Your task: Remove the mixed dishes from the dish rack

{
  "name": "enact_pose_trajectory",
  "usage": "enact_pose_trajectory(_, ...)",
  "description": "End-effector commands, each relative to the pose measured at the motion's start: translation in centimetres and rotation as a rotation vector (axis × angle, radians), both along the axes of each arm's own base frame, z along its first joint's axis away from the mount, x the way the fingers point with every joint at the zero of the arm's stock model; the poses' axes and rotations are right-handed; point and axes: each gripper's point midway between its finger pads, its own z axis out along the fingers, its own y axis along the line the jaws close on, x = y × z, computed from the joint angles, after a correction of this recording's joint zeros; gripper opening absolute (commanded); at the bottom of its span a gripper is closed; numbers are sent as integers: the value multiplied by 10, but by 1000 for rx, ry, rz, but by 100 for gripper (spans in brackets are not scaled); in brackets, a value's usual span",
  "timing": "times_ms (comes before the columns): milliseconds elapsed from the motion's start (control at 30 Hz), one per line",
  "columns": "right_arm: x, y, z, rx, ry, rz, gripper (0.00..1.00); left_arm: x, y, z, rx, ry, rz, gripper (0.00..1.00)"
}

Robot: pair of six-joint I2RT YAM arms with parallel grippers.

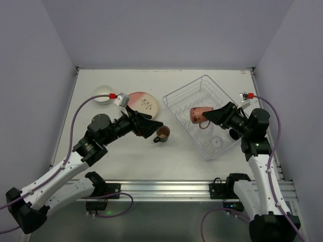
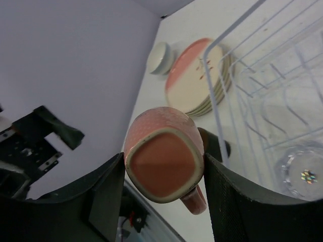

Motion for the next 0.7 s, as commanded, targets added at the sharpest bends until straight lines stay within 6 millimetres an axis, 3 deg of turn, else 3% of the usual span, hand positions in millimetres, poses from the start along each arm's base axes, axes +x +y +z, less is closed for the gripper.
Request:
enact_pose_trajectory(0,-35,38,60,150,-177,238,0,-24,-31,49,-254,-73,-226,100)
enact_pose_trajectory(133,-48,58,78,216,-239,331,0,-29,-42,62,-346,-97,-266,100)
enact_pose_trajectory(367,-60,75,93,296,-294,442,0,-37,-67,65,-382,-84,-317,97)
enact_pose_trajectory(567,-63,84,95,296,-313,472,0,-44,-81,67,-431,-60,-366,87)
enact_pose_trajectory(600,-64,85,96,298,-320,478,0,-47,-82,70,-444,-67,-378,79)
enact_pose_trajectory(667,-66,87,95,304,-325,487,0,-45,-87,67,-444,-51,-377,75)
